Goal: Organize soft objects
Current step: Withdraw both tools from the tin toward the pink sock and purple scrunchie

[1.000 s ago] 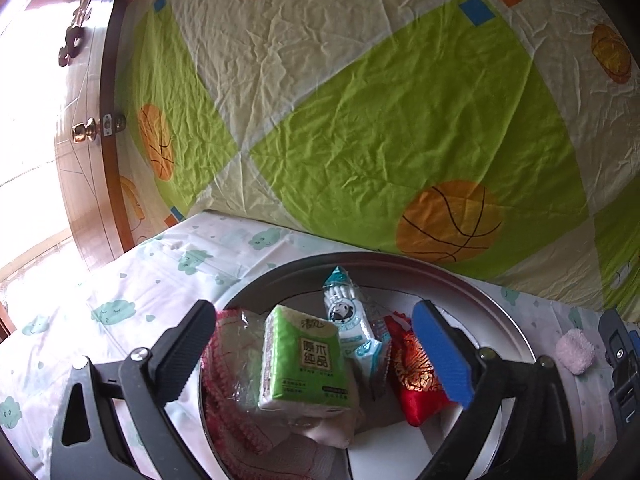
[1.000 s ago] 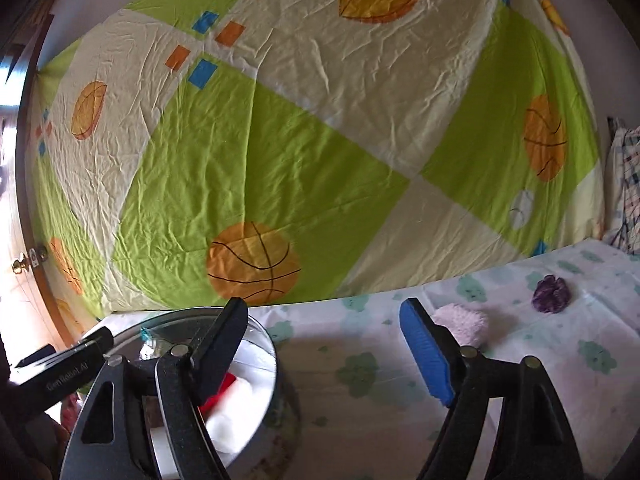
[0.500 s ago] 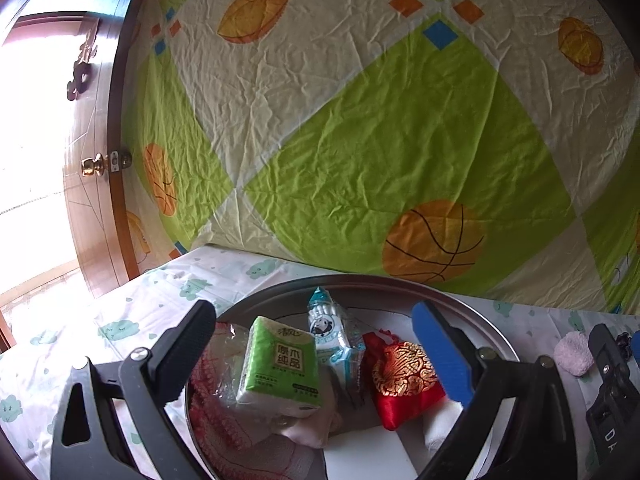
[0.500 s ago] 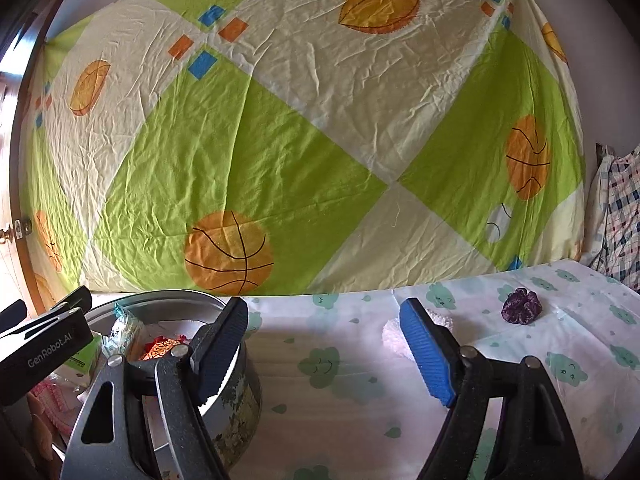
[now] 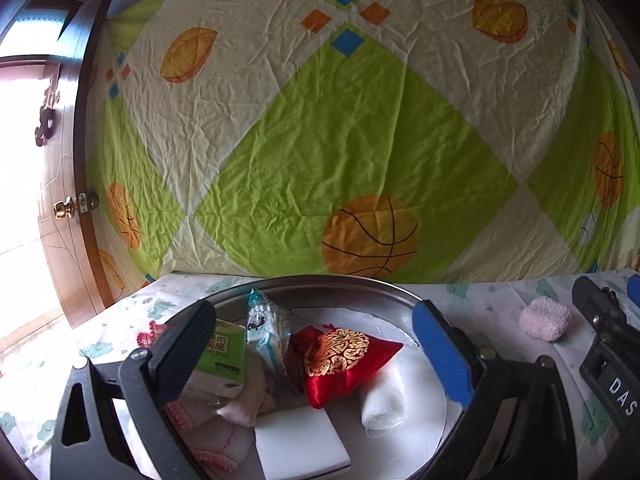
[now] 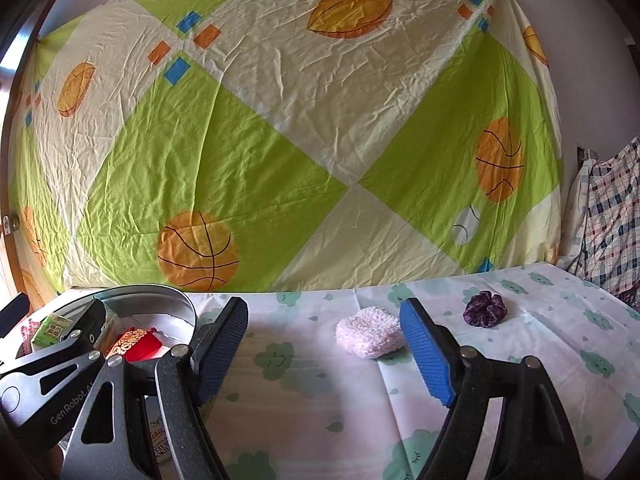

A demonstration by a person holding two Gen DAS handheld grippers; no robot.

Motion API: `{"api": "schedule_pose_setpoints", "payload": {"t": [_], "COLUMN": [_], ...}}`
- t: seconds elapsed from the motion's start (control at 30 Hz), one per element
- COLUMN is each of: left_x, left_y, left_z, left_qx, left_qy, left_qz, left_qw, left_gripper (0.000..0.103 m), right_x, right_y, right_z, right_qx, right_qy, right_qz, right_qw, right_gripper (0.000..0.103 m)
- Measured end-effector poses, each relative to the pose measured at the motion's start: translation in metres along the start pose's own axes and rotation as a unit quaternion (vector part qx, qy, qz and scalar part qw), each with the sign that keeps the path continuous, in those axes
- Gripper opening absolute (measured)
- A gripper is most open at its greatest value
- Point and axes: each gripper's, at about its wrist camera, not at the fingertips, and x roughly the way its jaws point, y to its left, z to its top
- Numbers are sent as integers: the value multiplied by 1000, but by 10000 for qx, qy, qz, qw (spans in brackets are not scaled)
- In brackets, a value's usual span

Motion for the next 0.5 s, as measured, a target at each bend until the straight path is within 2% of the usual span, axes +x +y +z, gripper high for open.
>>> {"api": "schedule_pose_setpoints", "payload": {"t": [0.13,0.5], "left_x": [1,0], "left_y": [-3,-9], "left_z": [-1,-3], "left_qx": [-11,-51], "left_qy": [108,247], "left_qz": [-130,66], "left_qw": [9999,9997], "left_gripper": [100,100], "right_x": [-2,-3], "right_y": [-14,-40], "right_z": [0,1], "right_qx": [48,4], "right_qy": [27,65], "right_qz": [-99,-180], "right_qw": [9999,9998], "right_gripper": [80,80]}}
